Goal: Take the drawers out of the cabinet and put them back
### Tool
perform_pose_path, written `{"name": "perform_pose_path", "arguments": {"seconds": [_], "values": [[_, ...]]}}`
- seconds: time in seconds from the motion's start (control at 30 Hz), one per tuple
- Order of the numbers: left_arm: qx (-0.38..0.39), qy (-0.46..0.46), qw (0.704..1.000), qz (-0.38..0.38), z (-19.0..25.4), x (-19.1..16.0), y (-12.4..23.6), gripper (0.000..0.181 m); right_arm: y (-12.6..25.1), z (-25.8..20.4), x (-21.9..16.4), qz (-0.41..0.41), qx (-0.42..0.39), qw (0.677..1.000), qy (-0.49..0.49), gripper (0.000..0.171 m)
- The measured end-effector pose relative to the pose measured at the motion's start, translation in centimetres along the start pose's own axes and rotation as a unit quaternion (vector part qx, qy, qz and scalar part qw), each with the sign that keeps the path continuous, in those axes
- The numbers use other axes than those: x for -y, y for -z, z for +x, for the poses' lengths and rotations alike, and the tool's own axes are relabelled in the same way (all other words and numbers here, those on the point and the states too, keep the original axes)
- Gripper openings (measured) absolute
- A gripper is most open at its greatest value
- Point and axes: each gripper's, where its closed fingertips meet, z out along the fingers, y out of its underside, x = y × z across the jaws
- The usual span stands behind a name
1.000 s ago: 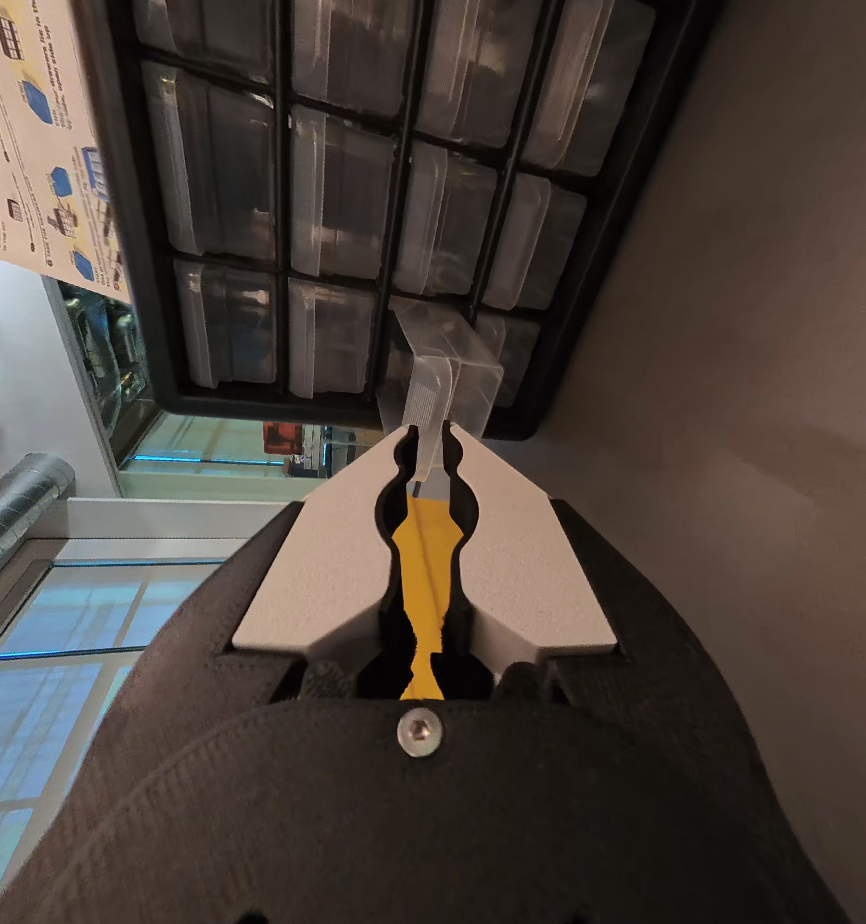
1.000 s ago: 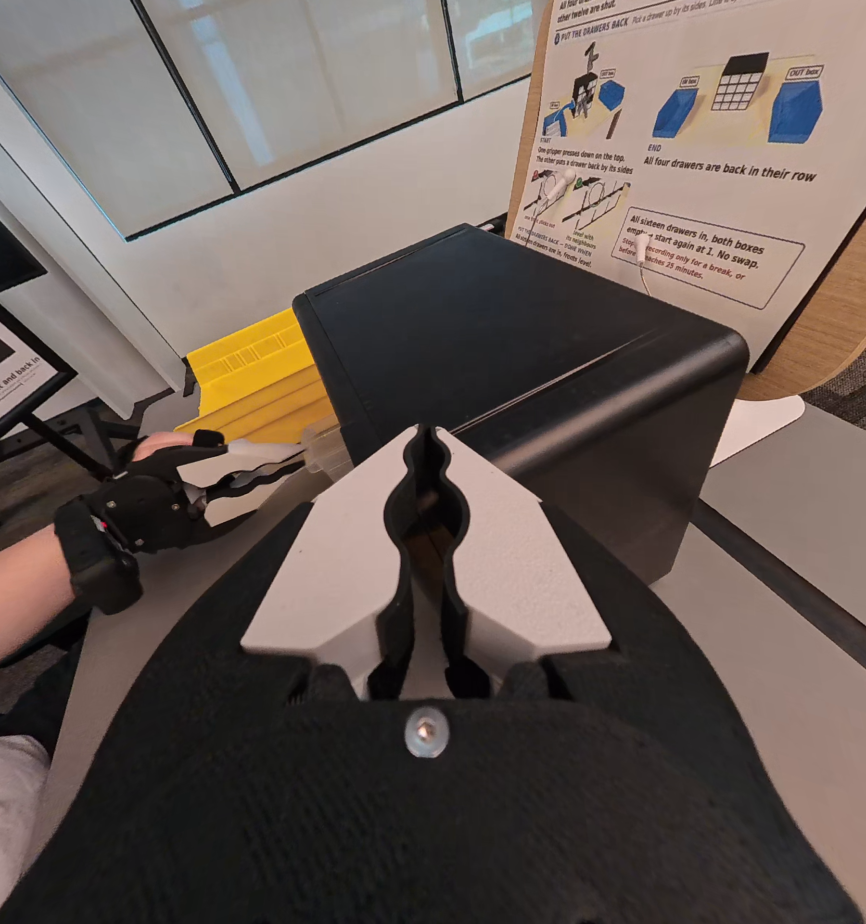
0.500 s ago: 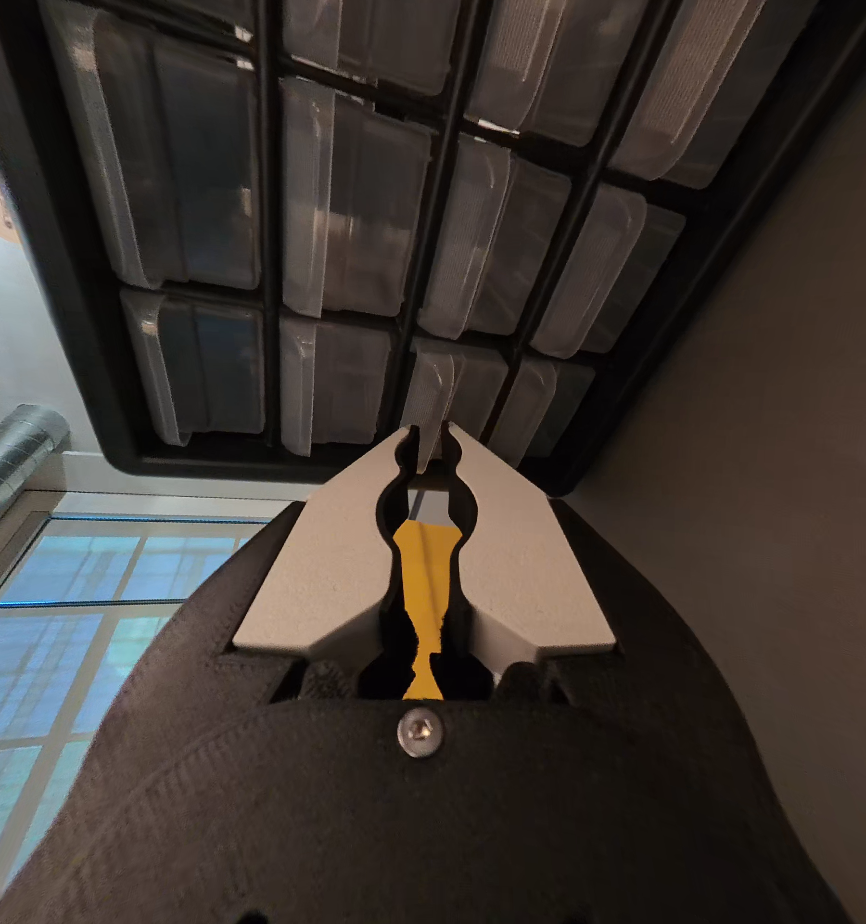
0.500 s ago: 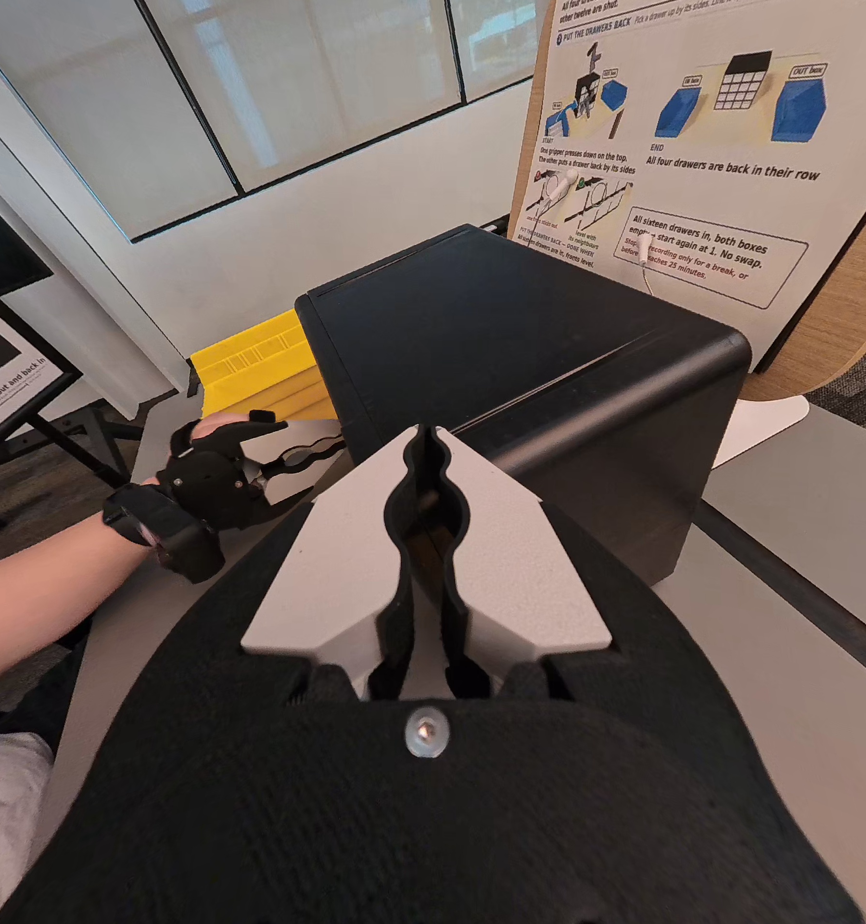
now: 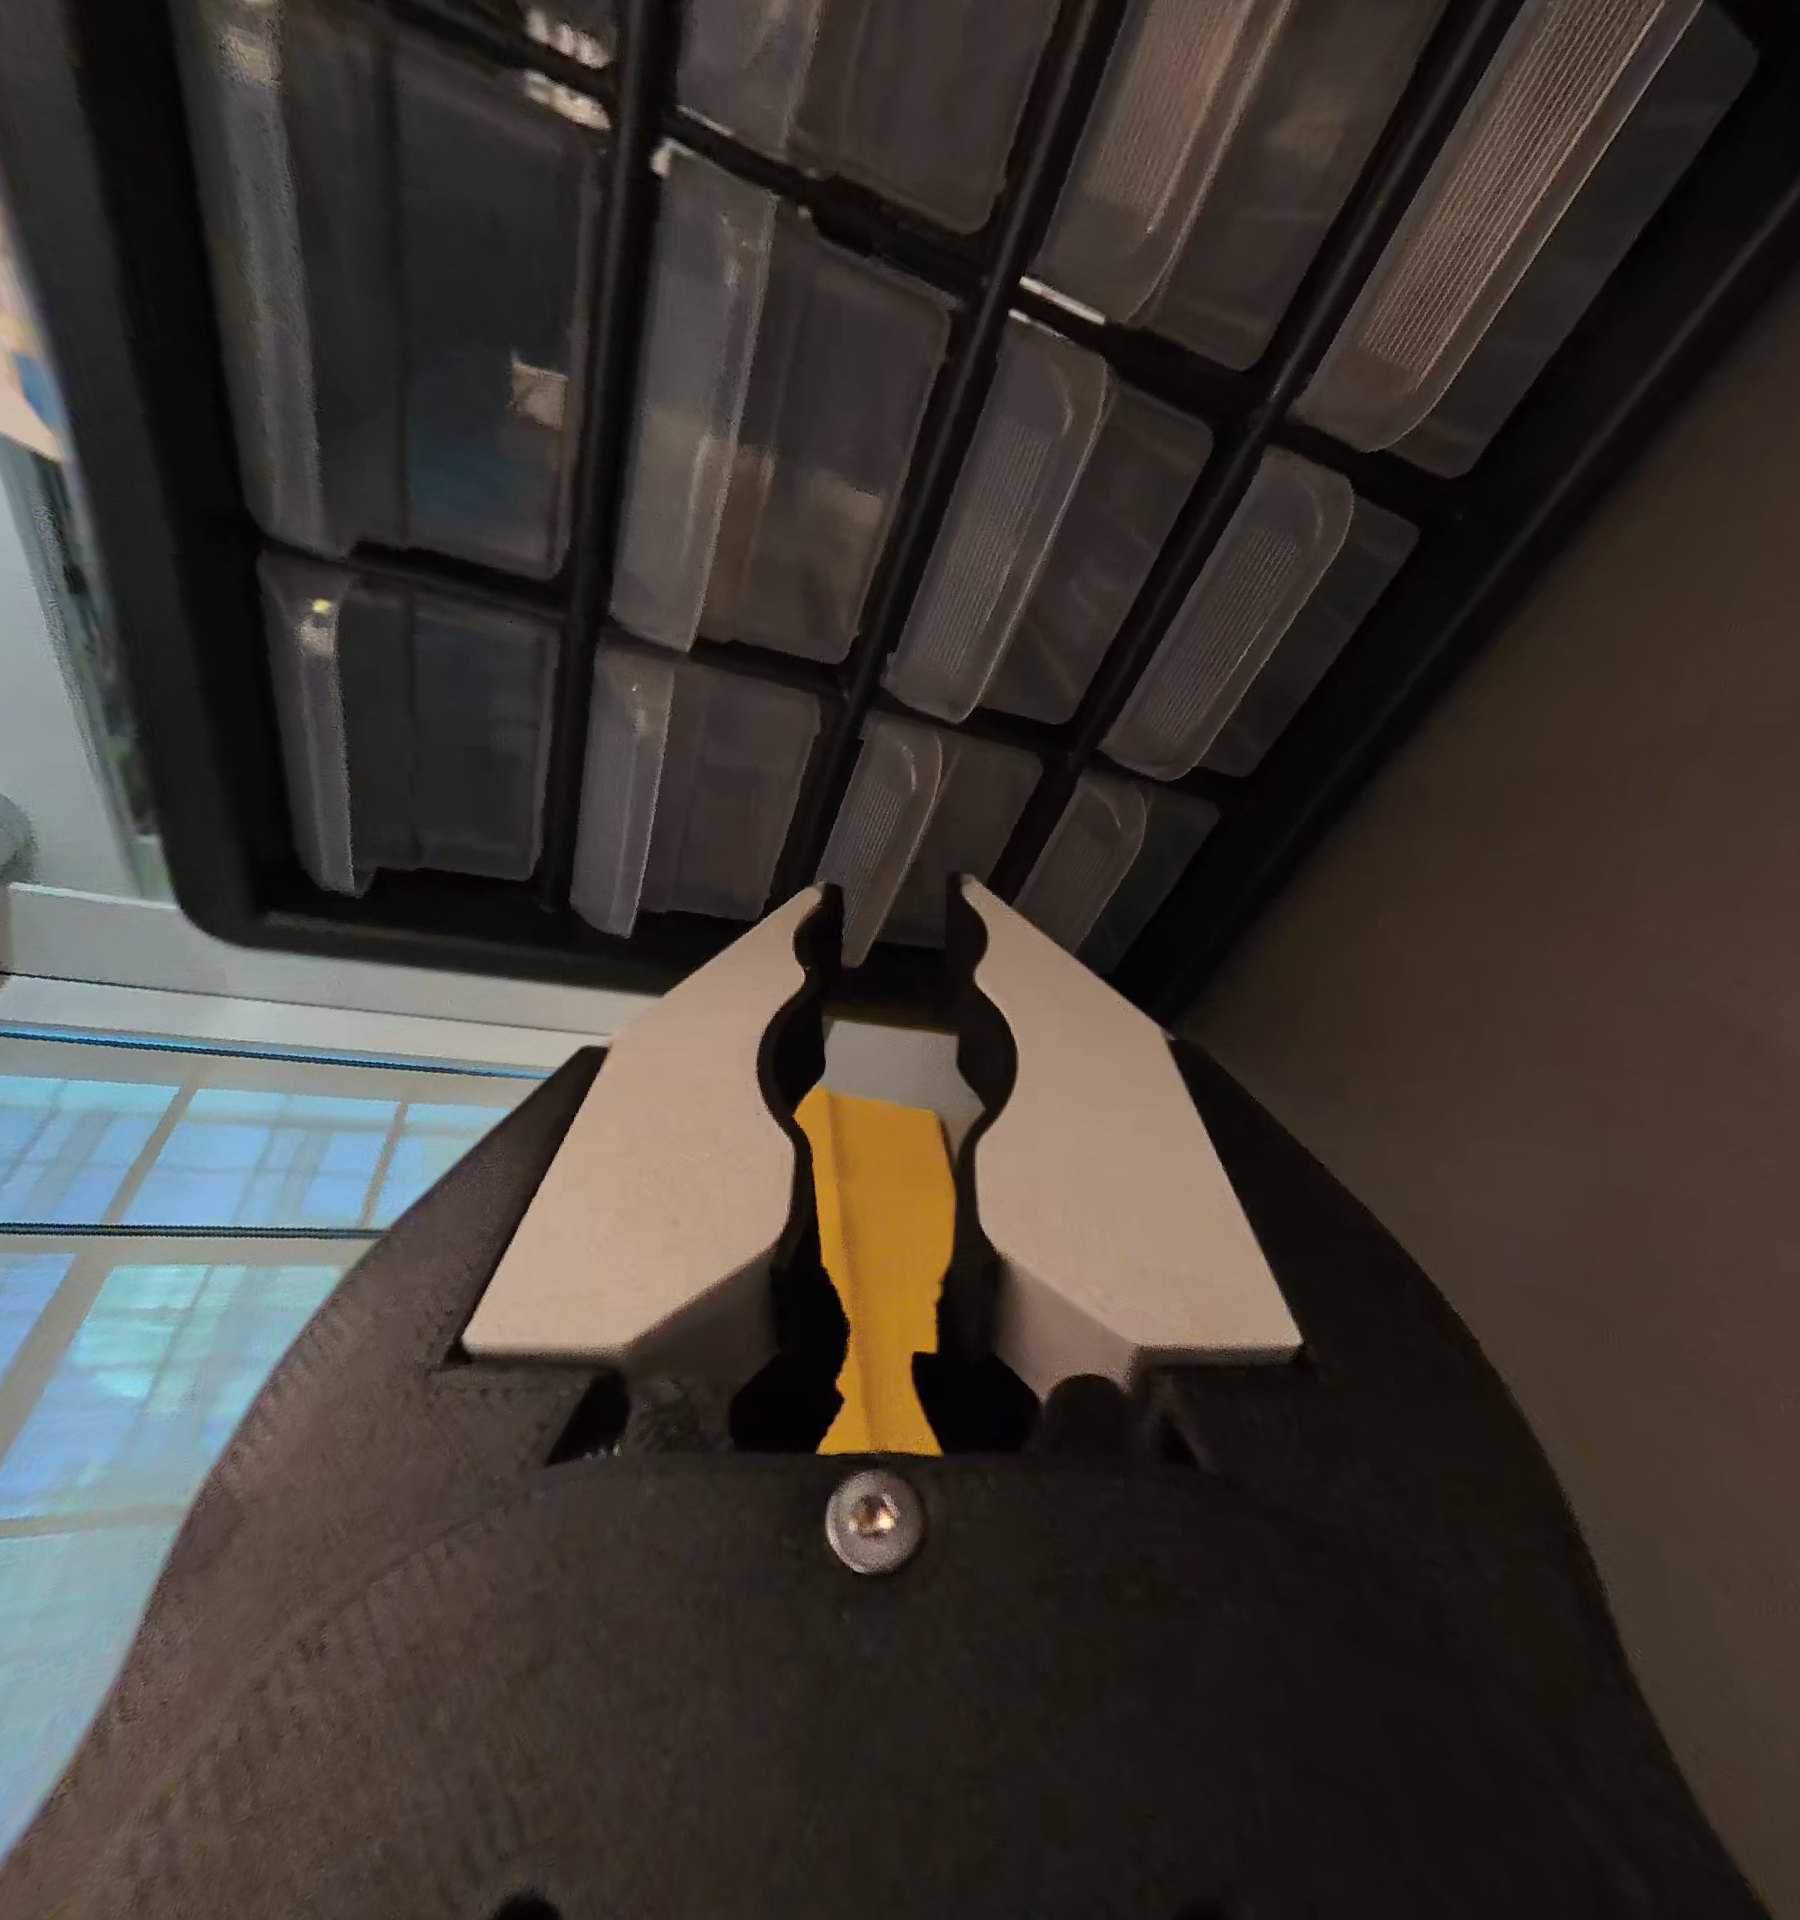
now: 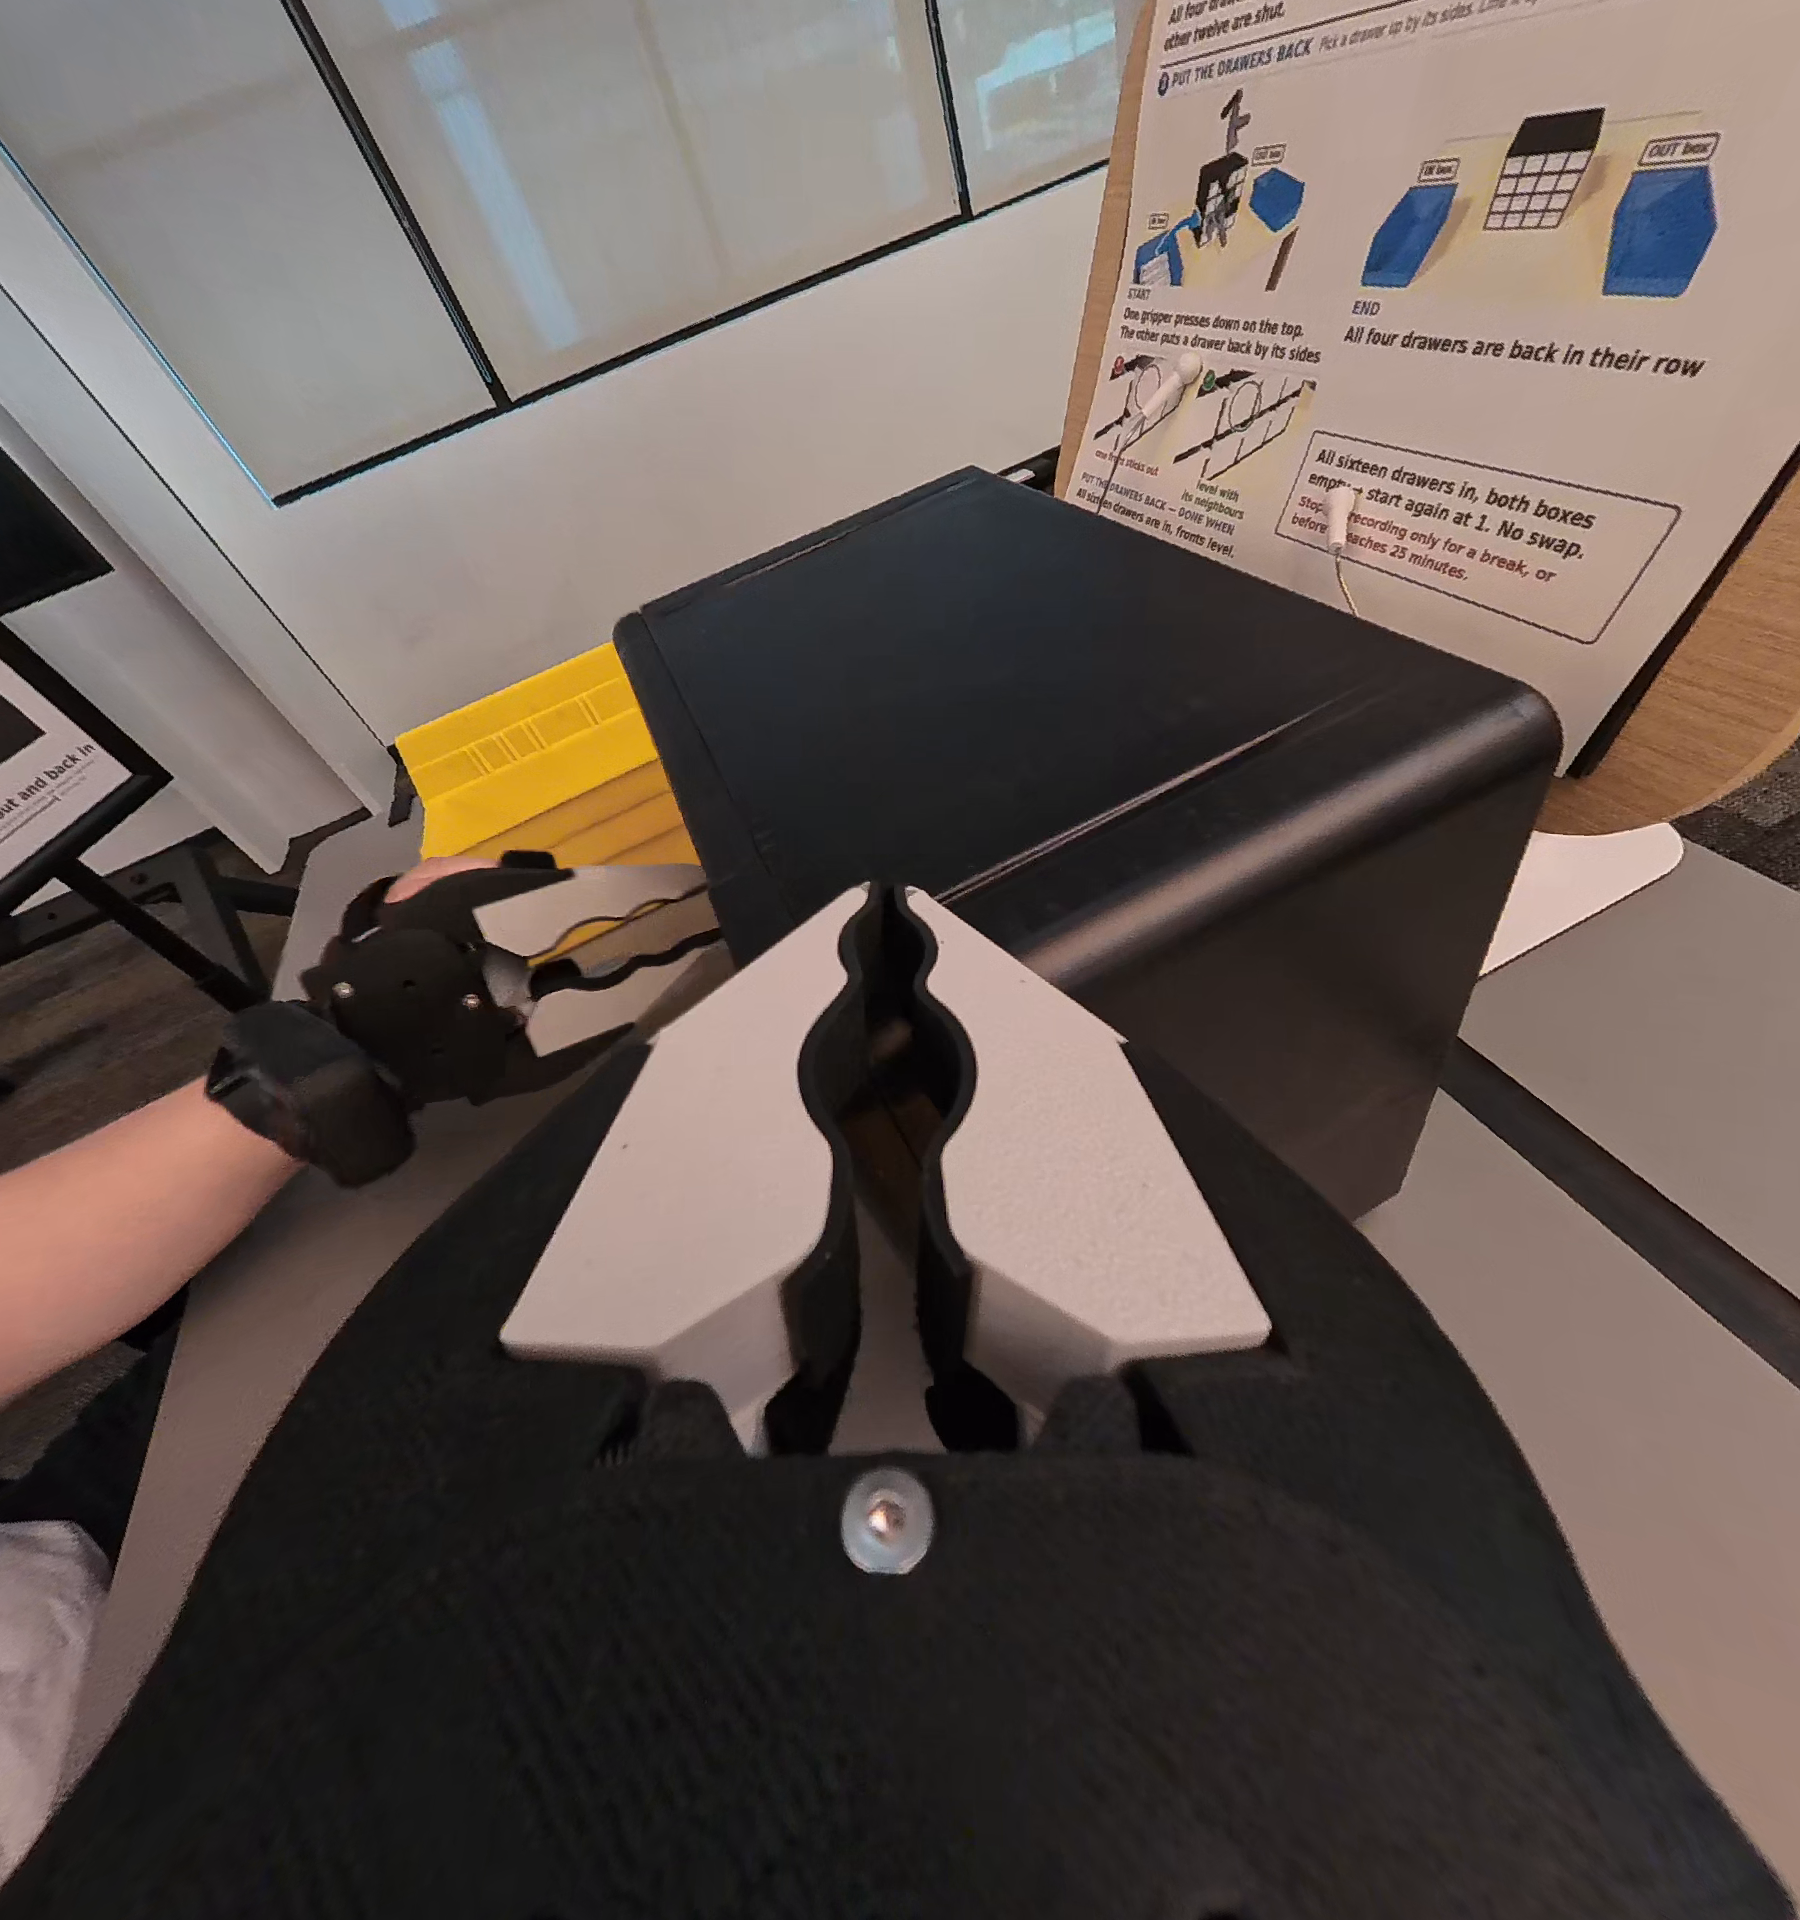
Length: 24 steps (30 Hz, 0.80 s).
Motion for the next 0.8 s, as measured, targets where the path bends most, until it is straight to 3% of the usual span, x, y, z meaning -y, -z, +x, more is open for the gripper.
{"name": "perform_pose_path", "arguments": {"seconds": [0.2,0.37,0.4,0.43,0.63,0.8], "values": [[0.038,0.165,0.979,0.113,-4.8,0.9,5.7,0.024,0.4,-1.3,0.2,-0.017,-0.006,0.998,0.064,0.0],[0.067,0.307,0.922,0.224,-12.8,3.0,10.3,0.026,3.9,-3.7,5.0,0.092,-0.045,0.987,0.123,0.0],[0.058,0.323,0.909,0.255,-14.1,3.9,11.1,0.022,4.5,-4.0,5.7,0.109,-0.056,0.984,0.128,0.0],[0.045,0.333,0.898,0.284,-15.2,4.8,11.8,0.005,4.8,-4.2,6.2,0.119,-0.068,0.982,0.134,0.0],[0.0,0.396,0.859,0.325,-20.8,7.1,11.7,0.0,2.8,-3.7,4.5,0.038,-0.115,0.98,0.16,0.002],[-0.076,0.462,0.796,0.383,-23.7,7.9,11.2,0.0,0.7,-2.8,4.2,0.007,-0.157,0.975,0.158,0.009]]}}
